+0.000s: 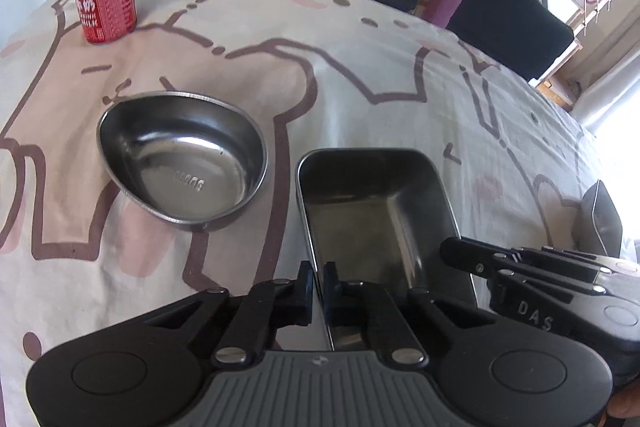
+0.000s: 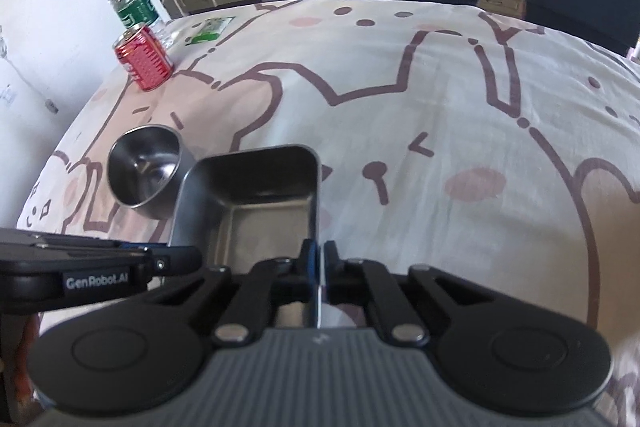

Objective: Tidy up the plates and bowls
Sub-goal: 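Lift the rectangular steel tray with both grippers and carry it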

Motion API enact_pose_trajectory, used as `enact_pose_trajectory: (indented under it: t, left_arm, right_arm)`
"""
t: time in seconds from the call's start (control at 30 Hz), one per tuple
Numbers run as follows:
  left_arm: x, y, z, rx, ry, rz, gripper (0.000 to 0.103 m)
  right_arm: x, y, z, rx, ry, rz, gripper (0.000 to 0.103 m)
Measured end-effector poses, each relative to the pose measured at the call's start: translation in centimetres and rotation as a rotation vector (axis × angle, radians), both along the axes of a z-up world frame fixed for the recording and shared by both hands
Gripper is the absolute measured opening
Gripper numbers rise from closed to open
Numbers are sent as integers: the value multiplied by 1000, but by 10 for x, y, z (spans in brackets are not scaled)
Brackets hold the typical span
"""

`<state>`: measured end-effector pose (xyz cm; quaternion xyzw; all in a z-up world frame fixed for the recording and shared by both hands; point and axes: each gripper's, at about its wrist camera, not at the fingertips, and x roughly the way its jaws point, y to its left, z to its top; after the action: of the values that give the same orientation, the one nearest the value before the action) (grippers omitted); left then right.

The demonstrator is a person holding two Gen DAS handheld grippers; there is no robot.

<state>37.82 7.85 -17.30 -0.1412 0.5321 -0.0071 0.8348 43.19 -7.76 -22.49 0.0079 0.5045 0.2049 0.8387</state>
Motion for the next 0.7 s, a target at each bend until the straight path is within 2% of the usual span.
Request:
enact_pose_trajectory:
  t: [0.07,0.27,0.4,0.5,0.7]
  left_arm:
    - [0,-2,4,5,-23,-1,5]
    - [-3,-8,26,19,-114,-15,5]
    - [-9,-18,49,27,-191,-26,5]
    - [-15,-26,65,6,-241,-38,5]
    - [-29,-54,85,-41,-292,-92,5]
  right_arm:
    - [-1,1,1,-10,-16,-7,4]
    - [-1,-10,16,48,-70,-59,3]
    - [-9,-18,35,62,-151,-85,3]
    - [-19,-26,53,63,-222,-99,3]
    - [-43,-66,78,118,-248,-169,3]
